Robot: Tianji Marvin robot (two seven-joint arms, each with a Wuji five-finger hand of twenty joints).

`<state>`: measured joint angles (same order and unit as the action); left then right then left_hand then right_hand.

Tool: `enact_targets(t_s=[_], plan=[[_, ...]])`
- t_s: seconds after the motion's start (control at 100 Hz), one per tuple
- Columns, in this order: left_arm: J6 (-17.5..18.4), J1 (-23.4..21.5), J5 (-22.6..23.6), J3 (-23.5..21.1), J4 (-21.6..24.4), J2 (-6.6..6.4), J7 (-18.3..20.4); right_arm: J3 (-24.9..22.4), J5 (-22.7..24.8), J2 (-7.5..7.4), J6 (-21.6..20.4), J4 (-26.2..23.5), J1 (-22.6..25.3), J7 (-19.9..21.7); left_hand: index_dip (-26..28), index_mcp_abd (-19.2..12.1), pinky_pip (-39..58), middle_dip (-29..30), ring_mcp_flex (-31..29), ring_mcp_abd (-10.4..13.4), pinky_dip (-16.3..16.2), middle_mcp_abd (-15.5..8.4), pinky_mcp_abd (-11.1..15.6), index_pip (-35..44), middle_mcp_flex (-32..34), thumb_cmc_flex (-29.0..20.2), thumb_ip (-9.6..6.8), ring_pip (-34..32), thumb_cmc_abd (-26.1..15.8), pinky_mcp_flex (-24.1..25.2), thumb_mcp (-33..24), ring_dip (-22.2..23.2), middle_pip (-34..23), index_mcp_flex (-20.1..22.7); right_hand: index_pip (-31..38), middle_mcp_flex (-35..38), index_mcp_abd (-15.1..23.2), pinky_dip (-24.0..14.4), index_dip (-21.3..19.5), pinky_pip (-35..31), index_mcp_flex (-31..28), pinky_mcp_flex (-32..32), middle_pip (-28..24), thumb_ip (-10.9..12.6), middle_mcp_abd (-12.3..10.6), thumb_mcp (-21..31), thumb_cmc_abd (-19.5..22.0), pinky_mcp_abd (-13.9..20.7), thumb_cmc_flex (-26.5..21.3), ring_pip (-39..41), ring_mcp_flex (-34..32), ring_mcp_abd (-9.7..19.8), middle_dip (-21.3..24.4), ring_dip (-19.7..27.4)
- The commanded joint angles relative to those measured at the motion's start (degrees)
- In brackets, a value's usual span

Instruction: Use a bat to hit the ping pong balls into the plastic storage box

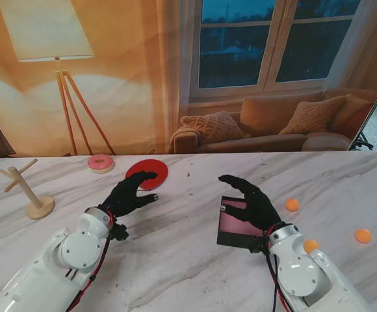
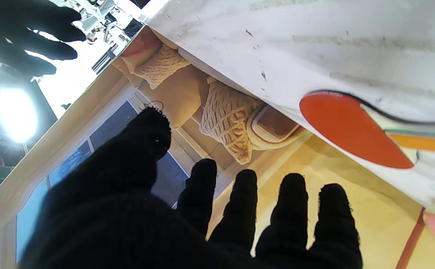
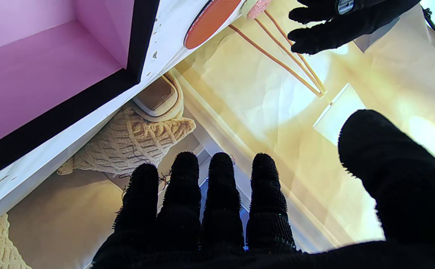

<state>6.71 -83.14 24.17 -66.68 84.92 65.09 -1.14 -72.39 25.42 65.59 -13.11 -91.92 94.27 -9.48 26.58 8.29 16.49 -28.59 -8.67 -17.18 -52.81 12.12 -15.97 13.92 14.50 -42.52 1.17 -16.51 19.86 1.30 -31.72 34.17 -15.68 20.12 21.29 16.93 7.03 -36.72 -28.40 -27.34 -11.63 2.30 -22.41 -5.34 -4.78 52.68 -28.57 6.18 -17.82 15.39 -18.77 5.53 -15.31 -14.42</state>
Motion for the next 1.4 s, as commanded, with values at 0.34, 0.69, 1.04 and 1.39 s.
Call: enact_targets(t_s=[0.34,0.69,1.04,1.39], plan=[[-3.0,4.0,4.9,-2.1,-4.5,-0.35,-1.7,0.1,-0.4,0.05,0.6,-0.5,0.4,1.2,-1.3,3.6,32.8,-3.2,-2.2,-3.0,-4.9,1.6,2.0,0.2,2.9,1.7,1.16,-9.8,0.8,3.7,-3.5,6.4,-4.3,1.8,-0.3,-1.9,0.5,-1.0,0.0,-0.2,0.6,0.0,0.2,0.8,-0.8,-0.9,1.8,0.4,2.0,0.4,0.2,-0.1,-0.1,-0.3],[-7.4,4.3,8.3,-2.2,-8.5,-0.50,-3.1,0.6,-0.7,-0.02,1.1,-0.5,0.2,1.7,-1.7,3.6,36.1,-2.7,-1.0,-3.0,6.2,1.6,1.3,0.2,1.9,1.0,1.15,-9.9,0.1,3.9,-3.7,5.2,-4.3,1.6,-0.3,-1.9,0.5,-1.1,-0.2,-0.2,0.5,-0.2,0.1,0.8,-0.8,-0.9,1.9,0.5,2.1,0.3,0.5,-0.3,-0.2,-0.3],[-10.6,7.6,8.6,0.0,-14.6,-0.39,-3.1,1.1,-0.8,-0.05,1.5,-0.5,0.0,2.1,-3.9,5.8,34.5,-1.7,1.5,-2.9,7.4,1.5,1.4,-3.5,-1.9,3.0,1.78,-9.9,1.0,3.9,0.6,5.3,-3.8,-3.9,-0.2,-1.9,0.6,-1.2,-0.3,-0.3,0.4,-0.1,0.2,0.8,-0.9,-0.9,2.0,0.4,2.2,0.4,0.5,-0.5,-0.2,-0.4],[-13.7,13.6,5.8,5.5,-22.7,0.70,-3.7,1.2,-1.1,-0.09,1.8,-0.7,0.0,2.4,-4.5,8.1,43.0,-5.7,2.8,-4.7,1.6,3.3,2.7,-7.5,-3.6,2.3,1.55,-16.6,0.7,4.0,3.9,11.6,-7.1,-3.8,-0.2,-2.0,0.6,-1.4,-0.4,-0.4,0.3,0.0,0.2,0.8,-0.9,-1.1,2.2,0.3,2.4,0.5,0.5,-0.5,-0.3,-0.6]])
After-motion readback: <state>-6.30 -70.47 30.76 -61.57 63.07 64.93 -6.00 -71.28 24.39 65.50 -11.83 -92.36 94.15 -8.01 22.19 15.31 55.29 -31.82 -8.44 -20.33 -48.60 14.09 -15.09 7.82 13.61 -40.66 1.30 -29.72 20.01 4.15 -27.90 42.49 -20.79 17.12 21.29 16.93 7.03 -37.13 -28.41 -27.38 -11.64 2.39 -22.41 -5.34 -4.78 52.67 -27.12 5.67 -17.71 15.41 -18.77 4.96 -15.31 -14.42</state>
